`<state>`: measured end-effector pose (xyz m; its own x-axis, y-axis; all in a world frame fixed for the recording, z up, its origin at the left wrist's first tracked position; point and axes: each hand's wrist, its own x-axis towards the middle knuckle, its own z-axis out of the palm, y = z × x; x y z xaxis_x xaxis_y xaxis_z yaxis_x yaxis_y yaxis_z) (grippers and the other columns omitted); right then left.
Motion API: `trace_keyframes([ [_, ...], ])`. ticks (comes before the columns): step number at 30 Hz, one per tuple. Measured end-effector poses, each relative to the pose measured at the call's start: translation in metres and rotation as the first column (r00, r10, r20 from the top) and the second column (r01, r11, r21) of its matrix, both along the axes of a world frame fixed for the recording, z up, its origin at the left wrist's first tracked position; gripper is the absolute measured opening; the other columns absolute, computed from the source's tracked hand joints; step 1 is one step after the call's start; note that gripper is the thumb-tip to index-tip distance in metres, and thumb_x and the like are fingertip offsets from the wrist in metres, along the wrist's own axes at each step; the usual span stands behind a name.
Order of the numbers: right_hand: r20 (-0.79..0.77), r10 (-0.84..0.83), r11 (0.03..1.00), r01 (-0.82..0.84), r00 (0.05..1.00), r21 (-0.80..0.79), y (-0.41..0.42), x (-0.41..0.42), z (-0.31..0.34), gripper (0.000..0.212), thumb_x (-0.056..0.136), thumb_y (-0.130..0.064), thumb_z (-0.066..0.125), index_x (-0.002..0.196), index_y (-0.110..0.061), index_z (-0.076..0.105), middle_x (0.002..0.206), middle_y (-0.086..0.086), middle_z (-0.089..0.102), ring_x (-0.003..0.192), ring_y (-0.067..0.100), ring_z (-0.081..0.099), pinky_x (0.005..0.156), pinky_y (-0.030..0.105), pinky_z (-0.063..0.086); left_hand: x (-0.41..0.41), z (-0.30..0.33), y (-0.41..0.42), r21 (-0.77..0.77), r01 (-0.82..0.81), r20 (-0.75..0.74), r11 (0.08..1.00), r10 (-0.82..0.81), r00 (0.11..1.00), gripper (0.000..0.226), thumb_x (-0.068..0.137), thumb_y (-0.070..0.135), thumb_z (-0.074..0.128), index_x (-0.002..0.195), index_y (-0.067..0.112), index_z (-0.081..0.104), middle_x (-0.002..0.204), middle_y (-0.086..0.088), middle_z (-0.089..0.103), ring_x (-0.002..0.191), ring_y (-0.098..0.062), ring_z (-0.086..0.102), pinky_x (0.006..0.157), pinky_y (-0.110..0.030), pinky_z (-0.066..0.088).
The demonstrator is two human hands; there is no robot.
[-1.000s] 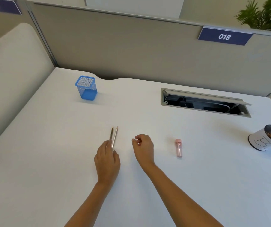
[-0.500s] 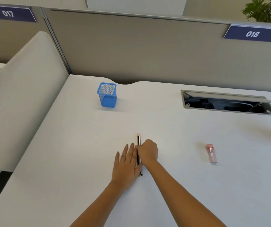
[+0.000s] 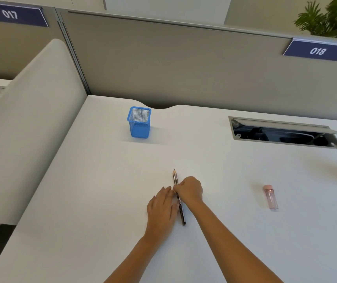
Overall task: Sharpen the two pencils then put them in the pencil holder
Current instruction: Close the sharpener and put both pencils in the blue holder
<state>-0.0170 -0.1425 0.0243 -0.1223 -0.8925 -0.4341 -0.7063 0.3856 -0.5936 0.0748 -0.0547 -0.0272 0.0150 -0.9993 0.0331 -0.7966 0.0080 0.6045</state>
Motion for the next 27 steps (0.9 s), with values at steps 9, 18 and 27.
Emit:
trace_keyframes([
  [9, 0.421, 0.010, 0.980, 0.075, 0.907, -0.185, -0.029, 0.033, 0.040, 0.017, 0.077, -0.021, 0.073, 0.062, -0.018, 0.066, 0.069, 0.003, 0.071, 0.069, 0.022, 0.070, 0.072, 0.041, 0.060, 0.051, 0.055, -0.062, 0.223, -0.204, -0.662, 0.953, 0.302, 0.686, 0.015, 0.096, 0.009, 0.058, 0.099, 0.015, 0.071, 0.090, -0.002, 0.076, 0.086, -0.019, 0.074, 0.081, -0.031, 0.059],
  [18, 0.499, 0.157, 0.905, 0.078, 0.852, -0.418, -0.119, 0.084, 0.113, 0.019, 0.086, -0.021, 0.068, 0.085, -0.002, 0.067, 0.082, 0.009, 0.070, 0.070, 0.015, 0.066, 0.066, 0.028, 0.060, 0.117, 0.126, -0.157, 0.046, -0.270, -0.726, 0.962, 0.218, 0.652, 0.016, 0.097, 0.007, 0.056, 0.109, 0.011, 0.066, 0.102, -0.012, 0.071, 0.084, -0.020, 0.071, 0.081, -0.030, 0.059],
  [27, 0.478, 0.122, 0.752, 0.233, 0.870, -0.616, -0.197, 0.112, 0.120, 0.012, 0.090, -0.022, 0.062, 0.093, -0.011, 0.060, 0.082, 0.002, 0.067, 0.078, 0.020, 0.066, 0.075, 0.038, 0.058, 0.169, 0.131, -0.228, -0.002, -0.523, -0.704, 0.852, 0.370, 0.606, 0.005, 0.095, 0.014, 0.060, 0.100, 0.013, 0.062, 0.099, -0.009, 0.073, 0.097, -0.024, 0.071, 0.088, -0.042, 0.059],
])
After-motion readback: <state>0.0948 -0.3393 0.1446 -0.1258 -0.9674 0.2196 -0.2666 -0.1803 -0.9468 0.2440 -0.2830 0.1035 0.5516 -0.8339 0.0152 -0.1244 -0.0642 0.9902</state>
